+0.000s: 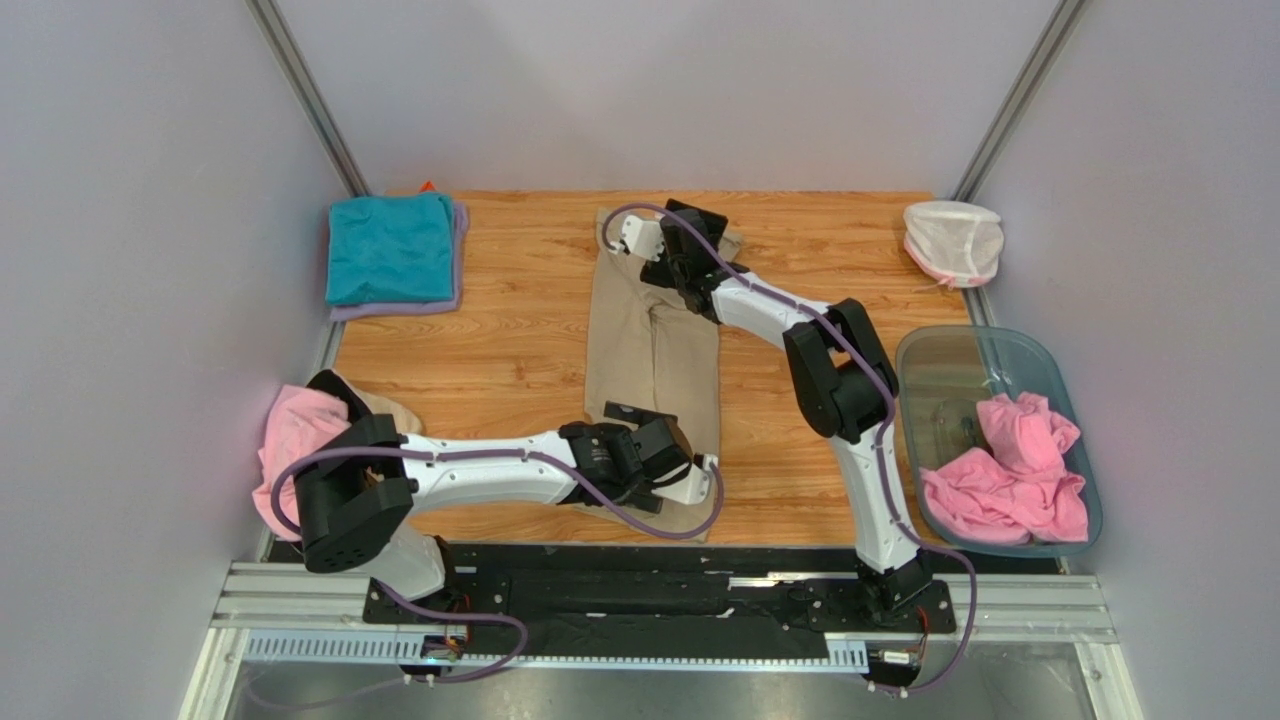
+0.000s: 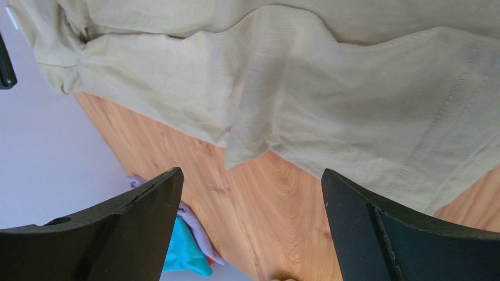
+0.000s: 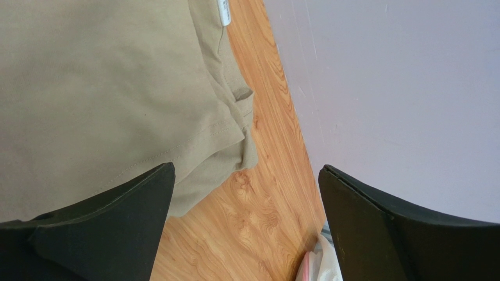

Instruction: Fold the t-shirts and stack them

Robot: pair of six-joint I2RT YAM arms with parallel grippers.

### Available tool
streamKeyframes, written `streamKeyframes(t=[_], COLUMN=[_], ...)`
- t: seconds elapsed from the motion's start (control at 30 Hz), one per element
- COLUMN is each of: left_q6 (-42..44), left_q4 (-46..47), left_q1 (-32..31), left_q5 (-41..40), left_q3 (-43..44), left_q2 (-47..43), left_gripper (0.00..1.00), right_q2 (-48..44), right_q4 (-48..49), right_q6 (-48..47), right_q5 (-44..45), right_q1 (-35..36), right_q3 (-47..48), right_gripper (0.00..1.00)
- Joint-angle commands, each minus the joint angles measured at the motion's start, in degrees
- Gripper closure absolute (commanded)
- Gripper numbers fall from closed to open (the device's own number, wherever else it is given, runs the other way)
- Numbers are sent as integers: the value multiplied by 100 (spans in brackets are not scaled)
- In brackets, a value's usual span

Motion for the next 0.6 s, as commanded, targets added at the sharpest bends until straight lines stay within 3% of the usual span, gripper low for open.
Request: streamKeyframes(t=[0.0, 0.33, 0.57], left_q6=[-253, -209, -489], left_q4=[-121, 64, -94], left_q1=[-52, -53, -412], left_q5=[404, 834, 949], left_q3=[-13, -22, -162], left_q2=[-17, 546, 538], left_gripper=[3, 3, 3], right_q2=[-438, -482, -482], right_q4=[276, 303, 338], right_q6=[-69, 10, -42], right_q5=[129, 120, 146], right_q1=[-42, -165, -253], right_q3=[-129, -103, -68], right_gripper=[0, 0, 0])
